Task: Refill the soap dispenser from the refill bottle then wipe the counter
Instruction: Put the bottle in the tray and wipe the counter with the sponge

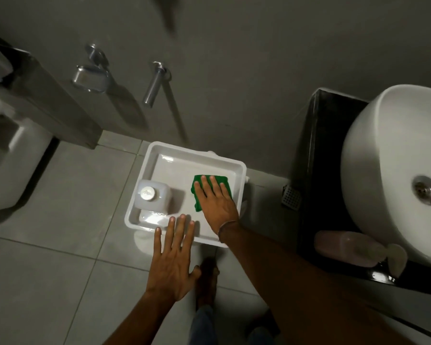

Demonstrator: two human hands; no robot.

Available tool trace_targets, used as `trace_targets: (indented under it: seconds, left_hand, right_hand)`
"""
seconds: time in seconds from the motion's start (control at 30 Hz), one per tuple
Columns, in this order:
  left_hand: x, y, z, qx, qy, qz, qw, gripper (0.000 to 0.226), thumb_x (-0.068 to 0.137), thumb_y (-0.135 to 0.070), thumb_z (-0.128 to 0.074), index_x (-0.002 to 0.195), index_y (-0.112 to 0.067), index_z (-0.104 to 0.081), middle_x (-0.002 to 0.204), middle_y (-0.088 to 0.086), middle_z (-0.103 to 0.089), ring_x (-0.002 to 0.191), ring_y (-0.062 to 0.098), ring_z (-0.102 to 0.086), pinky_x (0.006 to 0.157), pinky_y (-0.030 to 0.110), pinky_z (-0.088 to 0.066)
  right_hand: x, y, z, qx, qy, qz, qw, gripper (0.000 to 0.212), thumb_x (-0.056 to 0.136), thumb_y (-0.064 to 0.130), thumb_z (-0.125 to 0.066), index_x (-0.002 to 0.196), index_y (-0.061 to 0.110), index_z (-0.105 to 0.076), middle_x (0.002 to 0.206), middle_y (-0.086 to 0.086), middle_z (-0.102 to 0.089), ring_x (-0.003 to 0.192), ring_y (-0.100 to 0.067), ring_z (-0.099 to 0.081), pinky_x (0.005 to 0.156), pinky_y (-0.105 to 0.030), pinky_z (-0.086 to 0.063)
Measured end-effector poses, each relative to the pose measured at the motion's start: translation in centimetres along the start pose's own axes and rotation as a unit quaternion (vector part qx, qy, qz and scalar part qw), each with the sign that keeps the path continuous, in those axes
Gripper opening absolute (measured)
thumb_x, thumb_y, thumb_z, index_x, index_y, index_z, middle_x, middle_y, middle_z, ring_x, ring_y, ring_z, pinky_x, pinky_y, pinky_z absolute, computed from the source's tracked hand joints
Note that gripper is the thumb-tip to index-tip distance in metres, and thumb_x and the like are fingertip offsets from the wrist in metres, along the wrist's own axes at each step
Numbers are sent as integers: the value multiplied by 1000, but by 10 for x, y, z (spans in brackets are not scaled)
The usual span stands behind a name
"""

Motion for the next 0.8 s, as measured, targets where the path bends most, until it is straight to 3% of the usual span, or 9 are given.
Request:
trace_targets:
  seconds: [0.2,0.33,0.43,0.53,0.6,0.63,0.7,0.73,0.8]
  left_hand:
    - [-10,-8,21,26,-6,-6,1000,104,80,-62,-62,160,-2,-35,168,23,-31,155,46,-30,119,72,-31]
    - [-47,-47,60,10,-36,-51,998,87,99,-63,-30,159,0,-34,167,23,-27,157,45,-28,127,51,-5]
    - [-79,-93,92,25,-85,-120,989,79,101,-57,-35,154,0,-42,163,21,-34,163,28,-4,124,49,-6]
    - [-102,-142,104,55,-71,-193,977,86,77,-50,-57,146,1,-55,156,21,-47,164,24,8,122,49,-12]
    - [-115,-180,101,97,-56,-250,962,65,79,-43,-57,130,-6,-73,147,17,-62,163,26,-13,120,48,-16]
    - [-114,-196,100,105,-18,-300,948,45,87,-32,-56,121,-14,-80,146,13,-65,156,23,-38,119,46,-23]
    - [-115,-228,96,103,9,-407,907,66,100,6,-28,117,-29,-81,143,-2,-68,116,4,-74,106,31,-47]
    - [-113,-246,95,142,-20,-453,880,70,94,-2,-20,121,-34,-76,136,-13,-72,102,-4,-77,95,25,-55]
    - [-106,-286,99,118,44,-453,883,60,105,-1,-23,121,-32,-73,128,-17,-70,96,0,-79,93,33,-53]
  right_hand:
    - [-26,2,47,72,-58,0,996,65,99,11,-59,158,11,-32,165,-13,-33,154,-36,-29,127,-53,-24]
    - [-104,13,93,127,-110,-9,986,64,92,4,-63,153,9,-43,160,-13,-45,150,-35,-38,125,-49,-23]
    - [-184,10,118,174,-151,-28,973,61,89,5,-39,147,11,-54,153,-8,-54,144,-30,-49,120,-47,-40]
    - [-268,2,125,186,-169,-51,967,58,87,14,-43,139,21,-65,145,3,-62,136,-19,-59,118,-35,-42]
    - [-324,-14,125,189,-176,-91,962,52,84,23,-49,131,27,-72,138,8,-68,127,-12,-65,122,-29,-30]
    - [-350,-25,122,194,-182,-126,956,48,84,26,-51,126,30,-75,134,10,-70,123,-10,-68,122,-26,-24]
    - [-395,-49,111,184,-196,-200,942,42,87,25,-51,118,34,-78,128,15,-73,117,-7,-71,121,-24,-16]
    - [-416,-64,106,171,-204,-240,933,41,89,25,-50,115,36,-79,126,16,-73,115,-6,-71,121,-24,-15]
    - [-452,-98,97,144,-224,-314,911,42,100,25,-42,113,36,-80,124,16,-74,113,-8,-73,114,-23,-21]
Point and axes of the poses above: each hand's wrist, its own x-axis towards the middle knuckle, its own z-axis out of the back of the hand, y = z × x, the point moved 4 cm from there along x, towards the middle knuckle
